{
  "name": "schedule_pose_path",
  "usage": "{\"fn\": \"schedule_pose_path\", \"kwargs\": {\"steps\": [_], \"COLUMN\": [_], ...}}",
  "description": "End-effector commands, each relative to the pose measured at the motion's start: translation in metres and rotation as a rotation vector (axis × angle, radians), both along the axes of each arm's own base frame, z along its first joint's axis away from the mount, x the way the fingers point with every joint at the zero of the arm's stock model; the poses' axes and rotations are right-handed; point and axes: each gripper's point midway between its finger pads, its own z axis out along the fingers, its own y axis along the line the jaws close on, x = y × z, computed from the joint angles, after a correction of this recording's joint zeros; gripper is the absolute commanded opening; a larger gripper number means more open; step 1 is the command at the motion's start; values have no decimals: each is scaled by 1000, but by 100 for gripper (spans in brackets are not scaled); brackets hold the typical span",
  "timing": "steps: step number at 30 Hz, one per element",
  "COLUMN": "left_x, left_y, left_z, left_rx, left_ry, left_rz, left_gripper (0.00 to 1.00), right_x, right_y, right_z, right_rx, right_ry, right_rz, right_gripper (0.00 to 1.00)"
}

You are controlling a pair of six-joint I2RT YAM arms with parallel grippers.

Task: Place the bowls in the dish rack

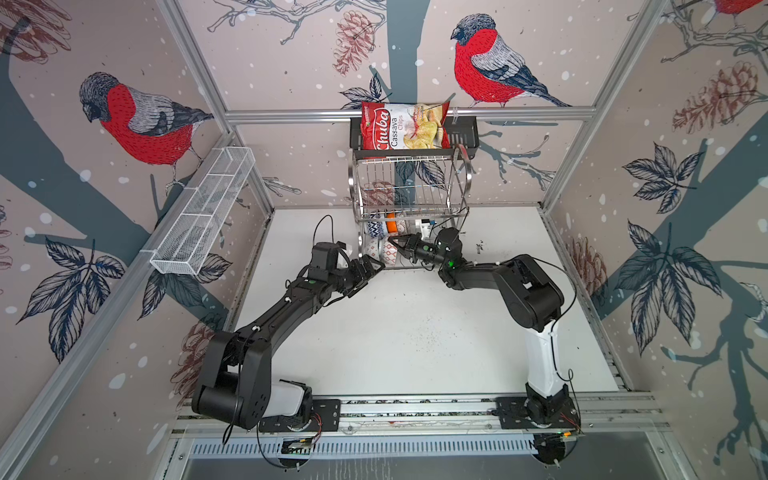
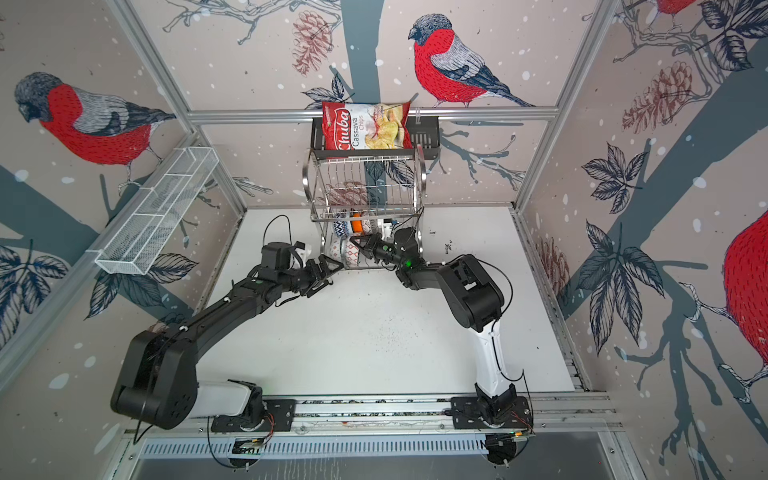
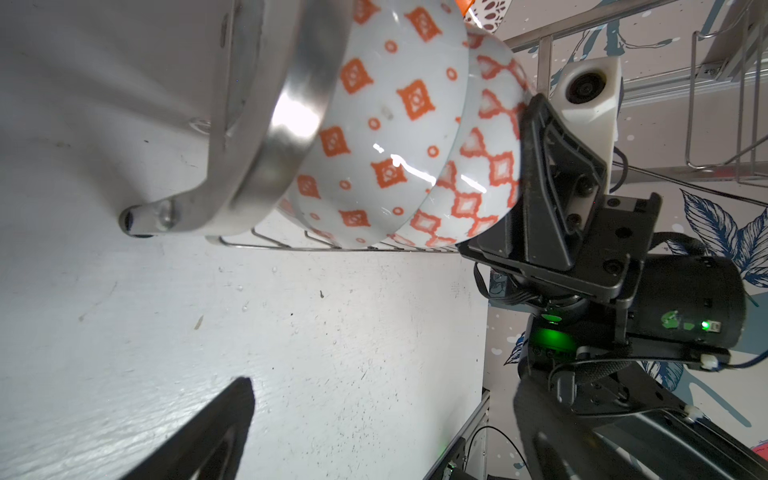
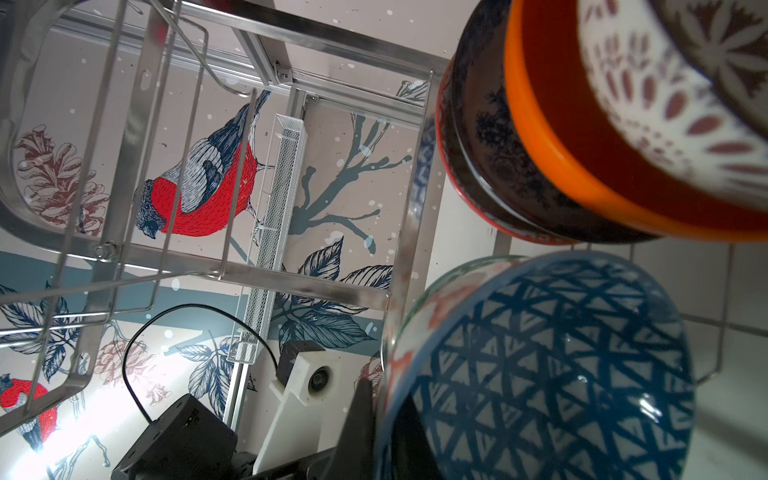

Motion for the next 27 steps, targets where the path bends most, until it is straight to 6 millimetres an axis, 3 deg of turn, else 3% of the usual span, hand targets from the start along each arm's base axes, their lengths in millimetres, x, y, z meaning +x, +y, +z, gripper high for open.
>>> {"fn": "schedule_pose_path", "kwargs": {"steps": [1,5,15,27], "left_x": [-1,-2,-3,-1], "left_y": [0,0,0,-1], "left_z": [0,1,0,-4], "left_rx": [7,8,15,5], "left_ry": [-3,-4,-2,1], "left_rz": [-12,-14,-18,-20], "left_gripper": [98,98,97,98], "right_x": [-2,-1,-1,-14], "right_y": [1,-1,-23,-34], "right_z": [15,15,42,34], "right_rx": [54,61,73,70], "right_ry": [-45,-44,-110,-96], "right_rz": [16,12,-40,-34], "right_gripper": [1,1,0,0]}}
